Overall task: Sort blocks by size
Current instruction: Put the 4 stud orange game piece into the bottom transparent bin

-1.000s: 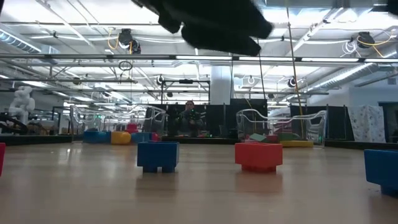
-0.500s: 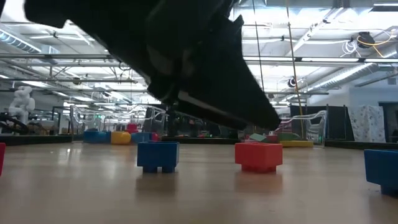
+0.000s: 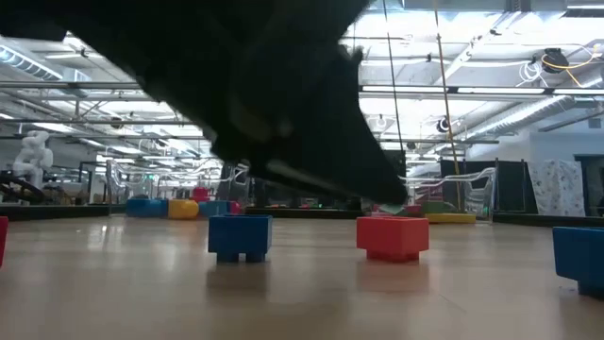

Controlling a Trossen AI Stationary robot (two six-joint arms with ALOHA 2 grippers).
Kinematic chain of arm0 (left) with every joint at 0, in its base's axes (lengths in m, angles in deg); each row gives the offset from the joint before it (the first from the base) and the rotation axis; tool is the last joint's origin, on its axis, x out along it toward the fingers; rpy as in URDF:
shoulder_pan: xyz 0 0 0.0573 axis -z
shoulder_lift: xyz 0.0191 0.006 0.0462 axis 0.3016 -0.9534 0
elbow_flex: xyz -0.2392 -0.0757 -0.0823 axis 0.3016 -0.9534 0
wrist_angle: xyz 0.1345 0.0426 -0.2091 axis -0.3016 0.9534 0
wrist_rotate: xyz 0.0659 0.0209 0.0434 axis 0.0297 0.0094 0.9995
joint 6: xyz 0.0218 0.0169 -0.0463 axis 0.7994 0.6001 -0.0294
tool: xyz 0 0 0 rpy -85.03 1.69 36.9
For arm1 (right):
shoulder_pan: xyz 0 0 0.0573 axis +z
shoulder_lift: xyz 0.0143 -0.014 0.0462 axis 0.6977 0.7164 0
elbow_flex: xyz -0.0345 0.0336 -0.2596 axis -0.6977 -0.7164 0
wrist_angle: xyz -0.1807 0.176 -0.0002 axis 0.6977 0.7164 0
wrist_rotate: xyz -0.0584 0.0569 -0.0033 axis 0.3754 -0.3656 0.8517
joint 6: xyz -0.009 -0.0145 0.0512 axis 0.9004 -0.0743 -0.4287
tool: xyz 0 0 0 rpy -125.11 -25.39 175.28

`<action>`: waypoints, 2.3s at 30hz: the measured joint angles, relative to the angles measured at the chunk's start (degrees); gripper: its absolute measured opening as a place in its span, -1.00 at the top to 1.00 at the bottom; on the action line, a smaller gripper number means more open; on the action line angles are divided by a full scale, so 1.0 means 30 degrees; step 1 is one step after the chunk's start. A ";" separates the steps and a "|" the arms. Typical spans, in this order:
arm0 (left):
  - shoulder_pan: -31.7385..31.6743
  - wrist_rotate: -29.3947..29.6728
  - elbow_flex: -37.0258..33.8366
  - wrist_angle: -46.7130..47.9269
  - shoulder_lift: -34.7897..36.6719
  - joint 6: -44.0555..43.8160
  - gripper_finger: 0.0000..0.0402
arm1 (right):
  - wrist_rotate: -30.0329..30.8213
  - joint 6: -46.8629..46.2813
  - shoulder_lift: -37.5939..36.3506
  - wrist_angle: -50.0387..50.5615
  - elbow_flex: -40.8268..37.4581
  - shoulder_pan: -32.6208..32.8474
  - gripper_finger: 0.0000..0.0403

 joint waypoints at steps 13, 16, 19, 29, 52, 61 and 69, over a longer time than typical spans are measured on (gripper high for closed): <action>0.0023 0.0077 0.0000 -0.1968 -0.1850 -0.0072 -0.61 | 0.0226 0.0051 0.0000 -0.0432 0.0001 0.0032 -0.12; 0.0038 0.0449 0.0007 -0.2233 -0.2047 -0.0049 -0.60 | 0.0550 0.0056 -0.0007 -0.0455 -0.0004 0.0038 -0.12; 0.0005 0.0637 0.0007 -0.2496 -0.2076 0.0011 -0.55 | 0.1214 0.0063 -0.0007 -0.0475 -0.0001 0.0039 -0.12; -0.0064 0.0486 0.0007 -0.3324 -0.2120 -0.0111 -0.04 | 0.2309 0.0065 -0.0007 -0.0468 0.0000 0.0026 -0.12; -0.1457 -0.4615 0.2244 -0.3294 -0.0240 0.2619 0.31 | 1.2464 2.8189 -0.0021 -1.0445 0.0002 -0.2241 -0.12; -0.2732 -0.8504 0.2259 -0.4116 0.1165 0.0148 0.31 | 1.2778 3.8571 -0.0007 -1.2366 0.0002 -0.3598 -0.12; -0.3512 -1.1172 0.2259 -0.6365 0.1275 -0.1086 0.31 | 1.2492 4.1306 0.0000 -1.2331 0.0002 -0.4897 -0.12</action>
